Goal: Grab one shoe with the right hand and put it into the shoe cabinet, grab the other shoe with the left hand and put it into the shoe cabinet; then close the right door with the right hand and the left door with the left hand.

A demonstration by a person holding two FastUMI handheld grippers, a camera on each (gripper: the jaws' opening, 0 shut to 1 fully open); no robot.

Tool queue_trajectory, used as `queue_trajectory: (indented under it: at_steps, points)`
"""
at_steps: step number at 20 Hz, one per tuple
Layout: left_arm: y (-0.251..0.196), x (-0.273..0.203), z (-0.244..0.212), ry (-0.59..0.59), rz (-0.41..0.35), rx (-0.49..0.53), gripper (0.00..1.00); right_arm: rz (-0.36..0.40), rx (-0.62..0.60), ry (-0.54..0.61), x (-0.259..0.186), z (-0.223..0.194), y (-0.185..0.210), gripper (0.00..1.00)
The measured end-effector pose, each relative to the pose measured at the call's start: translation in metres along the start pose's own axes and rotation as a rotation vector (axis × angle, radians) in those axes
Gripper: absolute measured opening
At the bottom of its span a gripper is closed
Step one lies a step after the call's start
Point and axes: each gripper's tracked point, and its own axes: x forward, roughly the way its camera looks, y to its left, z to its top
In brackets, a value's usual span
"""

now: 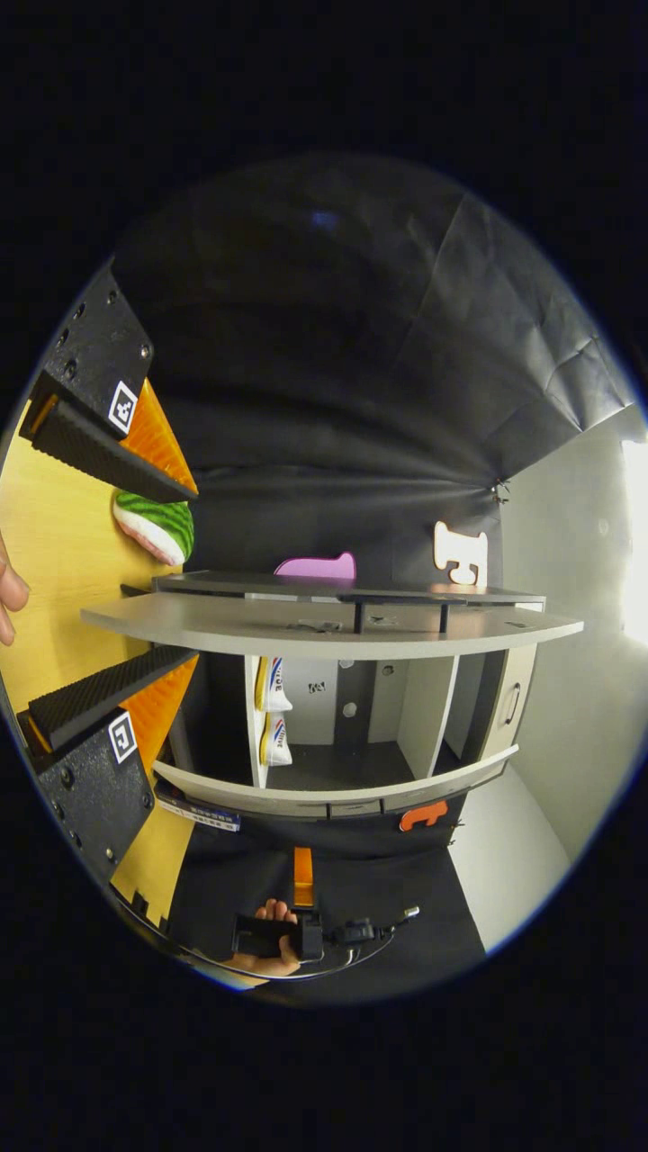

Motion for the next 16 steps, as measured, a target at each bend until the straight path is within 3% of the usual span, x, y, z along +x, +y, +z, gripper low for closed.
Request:
queue_trajectory:
  at_steps: [1,8,14,16]
  points:
    - [0.001,-0.001,-0.001,0.006,-0.005,-0.004,0.96,0.006,-0.013,0.004,-0.005,-0.005,0.004,0.95]
    - [0.041,0.016,0.023,-0.040,0.071,0.050,0.93,0.065,-0.026,0.007,-0.046,-0.023,0.040,0.96]
    - [0.087,0.048,0.049,-0.008,0.112,0.012,0.99,0.045,0.002,-0.011,-0.090,-0.038,0.055,0.96]
    - [0.100,0.059,0.063,0.004,0.128,0.013,0.93,0.036,0.001,-0.011,-0.101,-0.044,0.056,0.96]
